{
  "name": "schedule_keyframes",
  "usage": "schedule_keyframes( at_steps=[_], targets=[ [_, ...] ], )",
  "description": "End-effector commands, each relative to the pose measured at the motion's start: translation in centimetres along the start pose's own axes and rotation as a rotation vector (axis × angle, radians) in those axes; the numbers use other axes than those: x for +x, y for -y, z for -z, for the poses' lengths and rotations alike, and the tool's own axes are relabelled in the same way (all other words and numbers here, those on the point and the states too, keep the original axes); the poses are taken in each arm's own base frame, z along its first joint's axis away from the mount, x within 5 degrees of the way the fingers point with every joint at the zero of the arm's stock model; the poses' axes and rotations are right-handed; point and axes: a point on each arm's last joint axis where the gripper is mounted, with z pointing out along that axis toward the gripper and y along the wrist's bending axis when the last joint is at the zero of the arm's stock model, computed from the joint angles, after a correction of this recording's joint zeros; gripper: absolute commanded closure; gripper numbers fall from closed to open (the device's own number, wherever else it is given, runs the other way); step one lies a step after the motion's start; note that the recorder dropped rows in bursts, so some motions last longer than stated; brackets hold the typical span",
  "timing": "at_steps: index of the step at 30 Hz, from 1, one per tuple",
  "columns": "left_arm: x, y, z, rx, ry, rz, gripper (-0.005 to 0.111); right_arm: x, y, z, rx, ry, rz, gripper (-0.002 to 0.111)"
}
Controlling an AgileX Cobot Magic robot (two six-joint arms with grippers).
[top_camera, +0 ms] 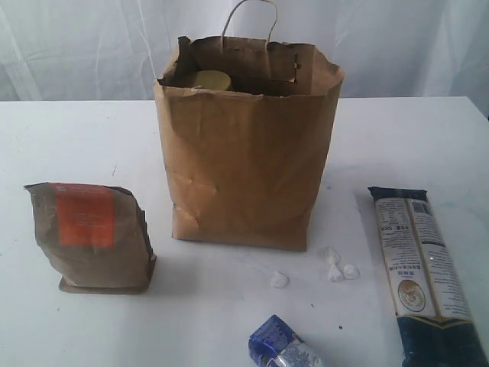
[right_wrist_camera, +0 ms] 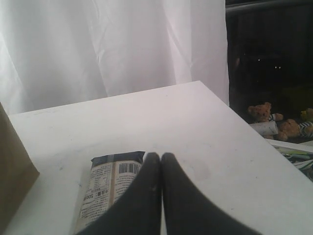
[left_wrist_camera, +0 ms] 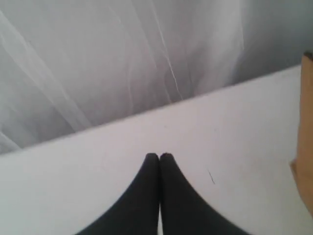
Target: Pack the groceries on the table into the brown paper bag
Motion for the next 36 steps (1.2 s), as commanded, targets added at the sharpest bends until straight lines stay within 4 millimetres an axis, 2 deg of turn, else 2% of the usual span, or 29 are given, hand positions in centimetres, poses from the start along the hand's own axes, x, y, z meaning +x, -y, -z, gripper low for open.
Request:
schedule_keyframes(
  at_steps=[1, 5, 8, 10, 13, 15, 17, 23, 26, 30, 36],
  targets=[
    [2.4, -1.1, -3.7, 0.218, -0.451, 0.158, 0.107, 0.1, 0.0, 0.0, -0.005, -0.001, -0.003, 0.108],
    [2.4, -0.3, -4.8, 0.555, -0.71, 0.128, 0.107, 0.1, 0.0, 0.0, -0.005, -0.001, -0.003, 0.108],
    [1.0, 0.2, -5.7, 0.712, -0.55, -0.062, 0.107, 0.1, 0.0, 0.0, -0.005, -0.001, -0.003, 0.108],
    [-0.1, 1.3, -5.6, 0.841, -0.364, -0.229, 0.107, 0.1, 0.0, 0.0, -0.005, -0.001, -0.003, 0.108],
    [-1.3, 2.7, -5.7, 0.96, -0.129, -0.385, 0.106, 0.1, 0.0, 0.0, -0.005, -0.001, -0.003, 0.108],
    [-1.6, 3.6, -5.8, 1.004, -0.06, -0.488, 0.099, 0.1, 0.0, 0.0, -0.005, -0.001, -0.003, 0.108],
    [-1.6, 4.3, -6.1, 1.037, -0.028, -0.555, 0.086, 0.1, 0.0, 0.0, -0.005, -0.001, -0.003, 0.108],
    [-0.7, 4.9, -8.0, 1.087, -0.075, -0.496, 0.042, 0.1, 0.0, 0.0, -0.005, -0.001, -0.003, 0.108],
    [-0.3, 4.9, -8.7, 1.094, -0.111, -0.447, 0.028, 0.1, 0.0, 0.0, -0.005, -0.001, -0.003, 0.108],
    [-0.1, 4.8, -8.6, 1.058, -0.252, -0.259, 0.024, 0.1, 0.0, 0.0, -0.005, -0.001, -0.003, 0.108],
    [1.0, 4.3, -8.8, 1.027, -0.327, -0.374, 0.024, 0.1, 0.0, 0.0, -0.005, -0.001, -0.003, 0.108]
  ],
)
